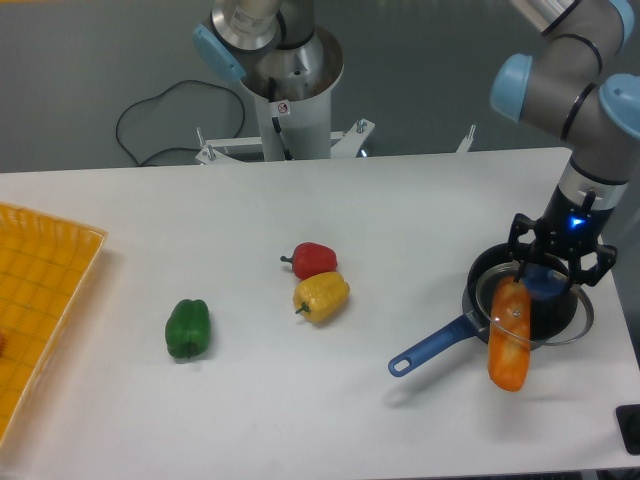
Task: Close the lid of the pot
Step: 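Hold the lid on the pan and settle it in place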
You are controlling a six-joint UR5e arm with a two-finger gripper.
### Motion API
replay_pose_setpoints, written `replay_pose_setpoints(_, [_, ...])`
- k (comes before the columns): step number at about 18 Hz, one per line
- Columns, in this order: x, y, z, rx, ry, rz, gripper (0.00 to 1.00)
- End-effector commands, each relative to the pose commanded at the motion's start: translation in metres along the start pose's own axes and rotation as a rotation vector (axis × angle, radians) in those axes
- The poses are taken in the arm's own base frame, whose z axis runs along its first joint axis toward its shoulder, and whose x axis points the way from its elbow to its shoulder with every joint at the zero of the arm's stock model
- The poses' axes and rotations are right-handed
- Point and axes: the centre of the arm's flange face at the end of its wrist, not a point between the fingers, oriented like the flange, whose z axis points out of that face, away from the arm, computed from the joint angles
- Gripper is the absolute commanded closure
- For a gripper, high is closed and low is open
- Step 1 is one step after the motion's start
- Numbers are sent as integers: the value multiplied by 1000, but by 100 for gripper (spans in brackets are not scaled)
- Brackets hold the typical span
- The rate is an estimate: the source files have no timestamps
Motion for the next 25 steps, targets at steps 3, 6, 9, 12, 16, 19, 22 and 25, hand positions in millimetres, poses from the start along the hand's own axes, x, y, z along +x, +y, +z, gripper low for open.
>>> replay_pose_setpoints(3, [0, 0, 1, 0, 1, -1, 57])
replay_pose_setpoints(6, [2, 2, 4, -2, 7, -1, 57])
replay_pose_setpoints(9, [1, 3, 4, -2, 6, -3, 57])
replay_pose_setpoints(12, [2, 7, 5, -3, 9, 5, 57])
replay_pose_setpoints(16, [1, 12, 4, -4, 9, 2, 57])
replay_pose_setpoints(19, [1, 13, 5, -4, 10, 1, 57])
replay_pose_setpoints(22, [2, 13, 6, -4, 9, 2, 57])
replay_pose_setpoints(25, [2, 13, 7, -4, 10, 1, 57])
